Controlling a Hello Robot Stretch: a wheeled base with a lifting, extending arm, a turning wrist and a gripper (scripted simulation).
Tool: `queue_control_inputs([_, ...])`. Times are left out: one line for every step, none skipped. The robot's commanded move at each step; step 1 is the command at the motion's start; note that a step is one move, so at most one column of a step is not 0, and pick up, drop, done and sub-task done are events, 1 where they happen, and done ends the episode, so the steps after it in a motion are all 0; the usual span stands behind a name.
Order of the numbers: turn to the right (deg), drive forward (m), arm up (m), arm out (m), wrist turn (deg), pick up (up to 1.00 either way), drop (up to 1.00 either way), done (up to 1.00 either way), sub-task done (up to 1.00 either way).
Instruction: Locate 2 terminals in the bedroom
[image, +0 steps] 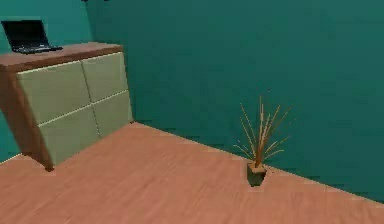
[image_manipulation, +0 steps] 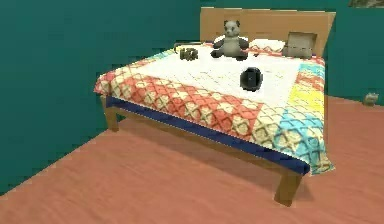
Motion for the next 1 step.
queue_control_inputs([45.0,0.0,0.0,0.0,0.0,0.0,0.0,0.0,0.0])
